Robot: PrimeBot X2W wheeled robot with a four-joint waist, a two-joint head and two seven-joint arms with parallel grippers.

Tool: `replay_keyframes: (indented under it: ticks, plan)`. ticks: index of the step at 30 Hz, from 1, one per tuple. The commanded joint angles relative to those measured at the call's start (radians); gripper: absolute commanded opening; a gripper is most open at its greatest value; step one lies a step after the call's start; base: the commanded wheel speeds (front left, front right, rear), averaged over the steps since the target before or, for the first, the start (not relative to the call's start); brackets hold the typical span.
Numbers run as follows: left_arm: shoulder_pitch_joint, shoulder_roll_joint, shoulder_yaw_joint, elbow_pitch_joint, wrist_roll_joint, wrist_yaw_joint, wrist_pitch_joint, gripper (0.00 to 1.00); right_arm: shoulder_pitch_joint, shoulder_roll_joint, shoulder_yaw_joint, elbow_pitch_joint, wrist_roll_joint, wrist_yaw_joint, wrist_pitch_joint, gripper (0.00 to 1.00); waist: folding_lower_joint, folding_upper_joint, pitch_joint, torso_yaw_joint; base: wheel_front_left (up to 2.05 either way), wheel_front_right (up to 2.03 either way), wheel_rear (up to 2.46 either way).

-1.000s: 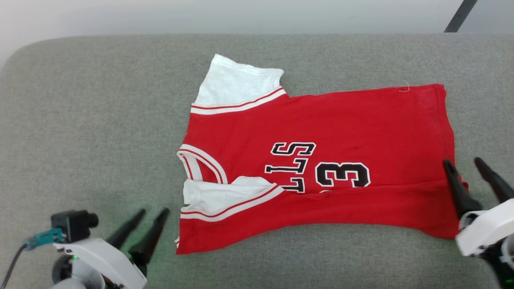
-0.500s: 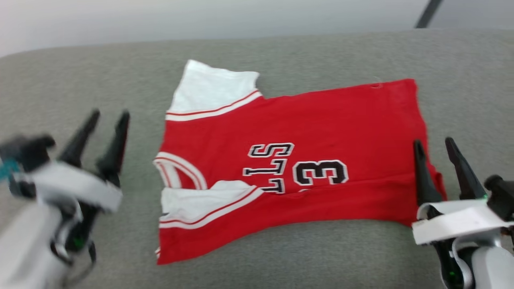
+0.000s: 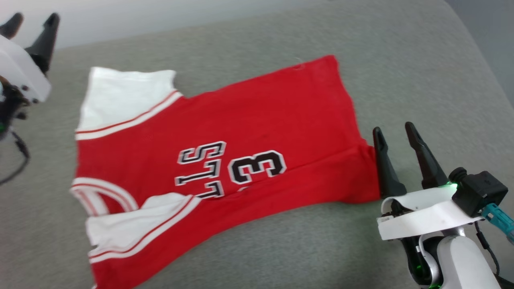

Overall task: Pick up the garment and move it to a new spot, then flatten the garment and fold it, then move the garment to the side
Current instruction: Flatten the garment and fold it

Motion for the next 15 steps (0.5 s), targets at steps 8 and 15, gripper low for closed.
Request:
replay_keyframes:
  ticks: [8,15]
  plan:
    - [-0.136,0.068,-0.13,0.168,-0.07,-0.006,0.425,1.0,-0.021,0.004,0.07,-0.033,0.038,-0.001,-0.008,1.0,0.0,0.0,0.117,-0.142,0.0,0.0,0.0]
    - [-0.187,0.14,-0.19,0.183,-0.119,-0.007,0.623,1.0,-0.036,0.004,0.128,-0.056,0.047,-0.001,-0.002,1.0,0.0,0.0,0.167,-0.182,0.0,0.0,0.0]
